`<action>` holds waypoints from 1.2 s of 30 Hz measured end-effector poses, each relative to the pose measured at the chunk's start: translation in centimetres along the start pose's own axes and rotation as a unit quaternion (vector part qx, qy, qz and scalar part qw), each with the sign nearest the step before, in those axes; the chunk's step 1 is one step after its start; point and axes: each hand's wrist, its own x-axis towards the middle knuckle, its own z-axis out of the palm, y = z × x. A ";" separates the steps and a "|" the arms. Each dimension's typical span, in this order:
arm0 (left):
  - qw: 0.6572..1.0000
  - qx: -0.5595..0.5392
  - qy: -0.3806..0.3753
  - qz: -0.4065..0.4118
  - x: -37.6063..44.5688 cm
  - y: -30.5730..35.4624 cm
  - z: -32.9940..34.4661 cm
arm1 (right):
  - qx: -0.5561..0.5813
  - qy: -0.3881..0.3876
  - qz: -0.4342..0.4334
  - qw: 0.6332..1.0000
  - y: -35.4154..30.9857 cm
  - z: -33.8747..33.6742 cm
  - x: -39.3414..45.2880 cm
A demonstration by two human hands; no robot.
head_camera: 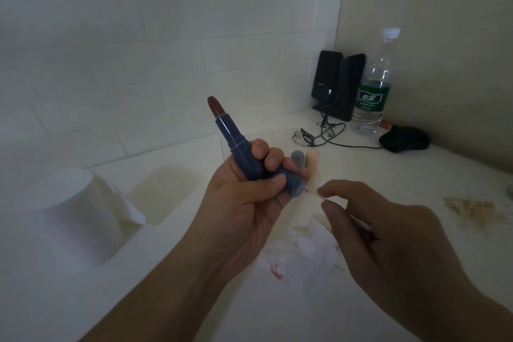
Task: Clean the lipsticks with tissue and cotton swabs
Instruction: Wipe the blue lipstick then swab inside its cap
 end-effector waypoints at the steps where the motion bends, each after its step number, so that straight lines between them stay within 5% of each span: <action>1: 1.000 0.006 0.001 0.002 0.0 0.0 0.0 | -0.012 0.008 -0.006 1.000 0.1 0.1 0.0; 17: 0.999 0.040 -0.018 0.004 -0.4 -0.5 0.4 | -0.081 -0.027 -0.031 0.996 -0.6 -0.6 0.0; 22: 0.999 0.029 -0.012 0.024 -0.3 -0.2 0.6 | 0.034 -0.092 -0.072 0.993 -1.6 -0.3 -0.4; 36: 1.000 -0.012 0.006 0.006 0.2 0.0 0.0 | 0.039 0.008 0.008 0.999 0.0 -0.5 0.4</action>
